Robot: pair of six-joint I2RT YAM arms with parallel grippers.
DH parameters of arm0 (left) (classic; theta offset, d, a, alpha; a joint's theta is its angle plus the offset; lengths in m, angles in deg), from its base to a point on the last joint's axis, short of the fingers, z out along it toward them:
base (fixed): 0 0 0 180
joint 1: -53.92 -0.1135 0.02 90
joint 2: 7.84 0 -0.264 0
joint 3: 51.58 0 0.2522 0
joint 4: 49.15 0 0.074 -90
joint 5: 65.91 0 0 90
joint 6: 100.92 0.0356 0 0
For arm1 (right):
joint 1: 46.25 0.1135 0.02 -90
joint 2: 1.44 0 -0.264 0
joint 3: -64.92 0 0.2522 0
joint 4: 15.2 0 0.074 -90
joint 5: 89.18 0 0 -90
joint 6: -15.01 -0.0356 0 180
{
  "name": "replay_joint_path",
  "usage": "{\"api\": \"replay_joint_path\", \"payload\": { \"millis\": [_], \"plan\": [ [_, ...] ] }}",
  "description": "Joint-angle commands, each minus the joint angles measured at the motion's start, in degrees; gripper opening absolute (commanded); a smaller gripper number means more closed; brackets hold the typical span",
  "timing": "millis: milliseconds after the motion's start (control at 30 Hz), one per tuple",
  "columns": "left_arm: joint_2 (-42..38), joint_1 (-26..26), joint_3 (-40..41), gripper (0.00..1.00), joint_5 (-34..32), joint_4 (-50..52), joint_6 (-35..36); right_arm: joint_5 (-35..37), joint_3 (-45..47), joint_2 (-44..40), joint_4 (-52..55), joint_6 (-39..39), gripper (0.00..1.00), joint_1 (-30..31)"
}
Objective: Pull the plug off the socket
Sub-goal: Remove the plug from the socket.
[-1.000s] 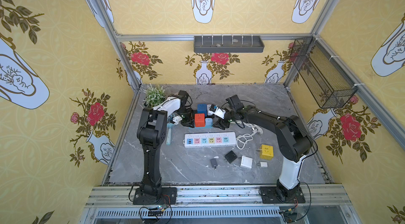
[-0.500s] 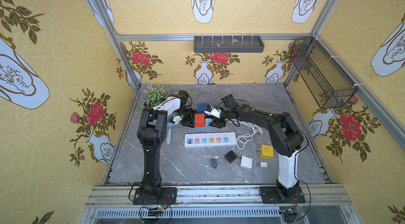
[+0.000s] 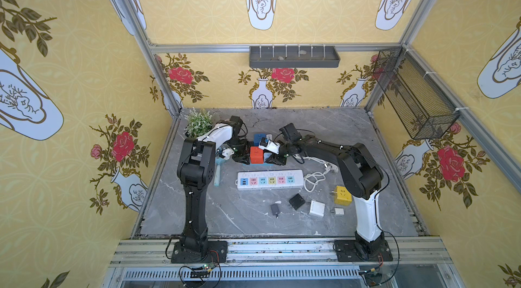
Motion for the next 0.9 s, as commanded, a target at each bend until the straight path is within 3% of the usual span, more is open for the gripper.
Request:
{"api": "replay_joint_path", "payload": {
  "millis": [0,600,867],
  "plan": [
    [1.6,-0.1,0.8,0.03,-7.6,7.5,1.1,-1.0,-0.8,0.5,-0.8,0.3,0.46,0.1],
    [2.2,-0.1,0.8,0.02,-7.4,7.4,0.6,-0.3,-1.2,-1.3,0.6,1.6,0.21,1.1],
    [2.3,0.0,1.1,0.01,-7.4,6.8,-0.1,-0.9,-1.1,-3.9,1.2,1.3,0.17,1.1]
  ]
}}
